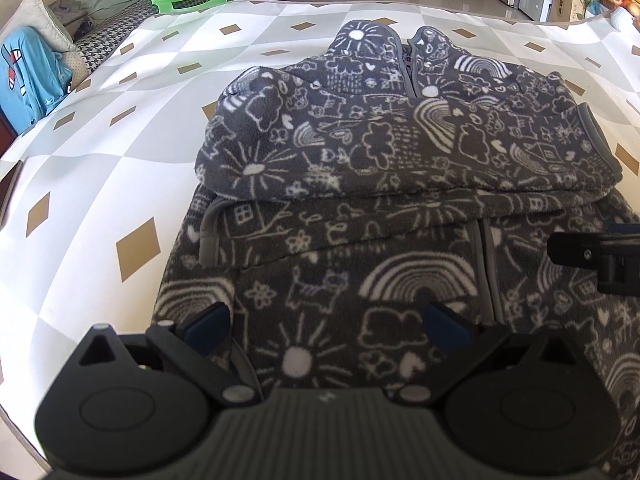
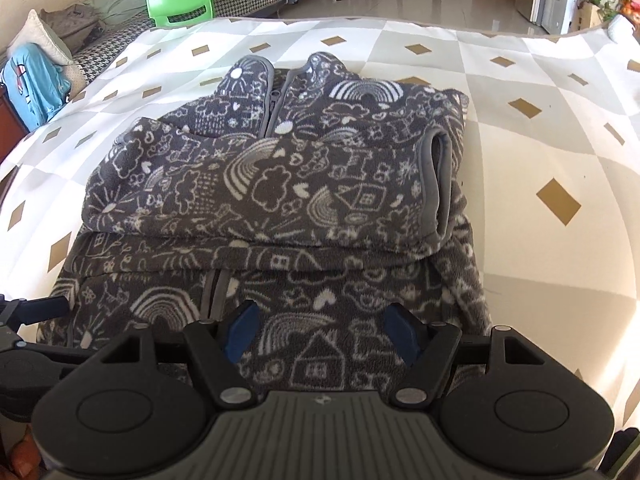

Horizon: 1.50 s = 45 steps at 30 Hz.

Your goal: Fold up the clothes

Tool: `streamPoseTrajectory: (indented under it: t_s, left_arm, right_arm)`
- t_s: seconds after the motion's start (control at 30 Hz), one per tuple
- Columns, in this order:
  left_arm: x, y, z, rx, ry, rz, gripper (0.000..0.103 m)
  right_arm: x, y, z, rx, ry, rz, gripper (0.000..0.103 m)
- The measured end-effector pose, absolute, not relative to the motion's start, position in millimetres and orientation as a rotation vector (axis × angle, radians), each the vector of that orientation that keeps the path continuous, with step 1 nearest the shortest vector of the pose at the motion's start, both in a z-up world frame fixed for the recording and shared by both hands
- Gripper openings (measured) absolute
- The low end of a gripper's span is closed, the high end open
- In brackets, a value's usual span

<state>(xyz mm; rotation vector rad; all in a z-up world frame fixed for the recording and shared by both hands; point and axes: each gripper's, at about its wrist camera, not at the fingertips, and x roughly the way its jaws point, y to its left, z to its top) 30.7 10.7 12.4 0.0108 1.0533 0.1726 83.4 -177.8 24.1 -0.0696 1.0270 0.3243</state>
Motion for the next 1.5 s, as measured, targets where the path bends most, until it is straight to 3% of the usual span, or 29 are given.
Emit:
streamPoseTrajectory:
  t_s: [0.17,0.6,1.0,1.5]
  left_arm:
    - [34,16,8,-0.025,1.064,0.183,0.103]
    - [40,19,3,-0.062,1.068,0.179,0.103]
    - [45,22,2,-0.076,1.061,0.180,0.103]
    - [30,15,19,-0.041,1.082,0.129,0.103]
  right_arm:
    - [84,-175,15,-0.095,1.031,0.301,0.069]
    - [84,-157,4,-0.205,0.997,0.291,0.087]
    - [88,-158,-3,-0.190,0.955,0.279,0.097]
    - [67,-171,16,-0.137,0.987,0.211,0.087]
